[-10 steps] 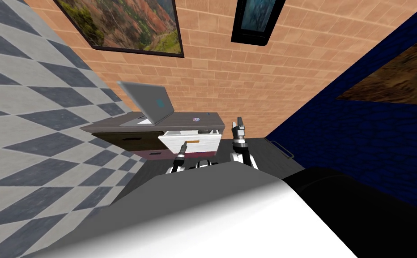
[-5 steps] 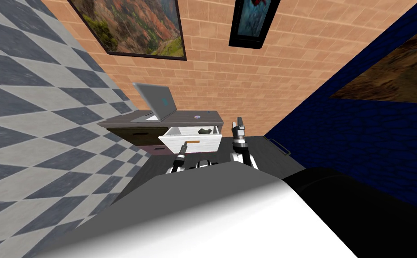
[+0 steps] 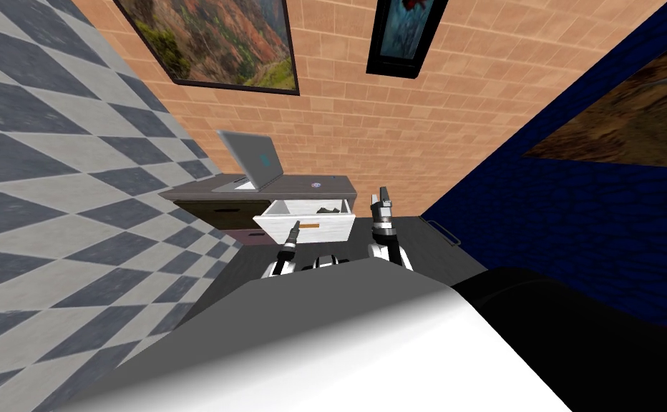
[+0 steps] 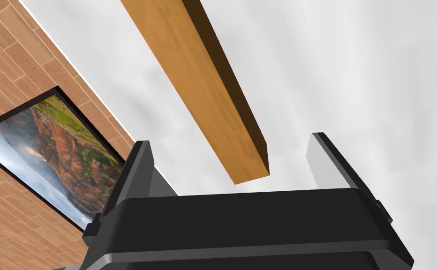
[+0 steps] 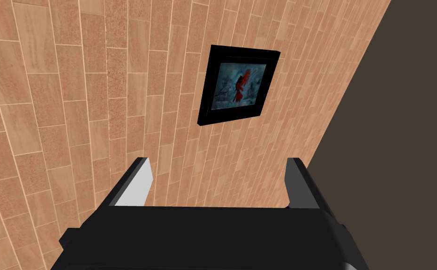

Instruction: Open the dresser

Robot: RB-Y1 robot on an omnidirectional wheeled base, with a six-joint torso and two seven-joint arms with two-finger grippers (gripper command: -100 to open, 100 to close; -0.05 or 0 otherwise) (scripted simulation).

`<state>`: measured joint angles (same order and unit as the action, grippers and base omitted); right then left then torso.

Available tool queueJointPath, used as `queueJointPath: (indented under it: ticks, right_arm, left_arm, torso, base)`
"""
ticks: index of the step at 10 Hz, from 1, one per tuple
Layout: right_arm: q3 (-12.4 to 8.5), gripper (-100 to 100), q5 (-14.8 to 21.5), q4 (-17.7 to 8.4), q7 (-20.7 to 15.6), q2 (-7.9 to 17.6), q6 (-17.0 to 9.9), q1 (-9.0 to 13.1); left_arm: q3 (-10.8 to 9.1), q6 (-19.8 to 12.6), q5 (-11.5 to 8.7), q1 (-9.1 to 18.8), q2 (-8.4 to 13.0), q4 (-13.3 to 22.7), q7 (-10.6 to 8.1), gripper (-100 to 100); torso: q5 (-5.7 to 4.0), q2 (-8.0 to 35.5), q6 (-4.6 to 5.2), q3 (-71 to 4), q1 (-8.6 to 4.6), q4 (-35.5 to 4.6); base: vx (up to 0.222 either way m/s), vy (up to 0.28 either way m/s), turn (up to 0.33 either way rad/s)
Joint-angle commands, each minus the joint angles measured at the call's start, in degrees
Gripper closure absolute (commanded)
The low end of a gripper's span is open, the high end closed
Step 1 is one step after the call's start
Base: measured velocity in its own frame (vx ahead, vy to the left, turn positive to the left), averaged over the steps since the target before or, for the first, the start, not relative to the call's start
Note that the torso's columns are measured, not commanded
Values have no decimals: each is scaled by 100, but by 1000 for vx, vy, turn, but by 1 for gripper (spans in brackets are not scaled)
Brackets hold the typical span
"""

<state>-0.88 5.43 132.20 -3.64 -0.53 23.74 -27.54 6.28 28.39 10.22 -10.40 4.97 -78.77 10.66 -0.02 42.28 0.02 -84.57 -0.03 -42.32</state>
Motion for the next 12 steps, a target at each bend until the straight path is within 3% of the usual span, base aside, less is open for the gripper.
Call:
queueJointPath:
  ticks: [1, 5, 6, 7, 12]
  right_arm:
    - [0, 0, 0, 0, 0, 0, 0, 0]
    - [0, 0, 0, 0, 0, 0, 0, 0]
    - [0, 0, 0, 0, 0, 0, 0, 0]
    - [0, 0, 0, 0, 0, 0, 0, 0]
    - [0, 0, 0, 0, 0, 0, 0, 0]
  left_arm:
    - [7, -380, 2, 141, 26, -237, -56, -100]
    - [7, -937, -1, 389, 80, -560, -150, -100]
    - [0, -823, -8, 351, 94, -461, -146, -100]
    - [0, -861, -9, 354, 96, -471, -154, 0]
    - [0, -867, -8, 345, 97, -460, -154, 0]
  torso:
    - [1, 8, -1, 5, 2, 0]
    - [1, -1, -2, -1, 2, 3]
    - [-4, 9, -4, 3, -1, -9]
    - [-2, 6, -3, 3, -3, -5]
    - [2, 1, -2, 0, 2, 3]
  base:
    - [-51, 7, -5]
    - [-57, 3, -5]
    - [-24, 1, -2]
    - [0, 0, 0]
    - [0, 0, 0]
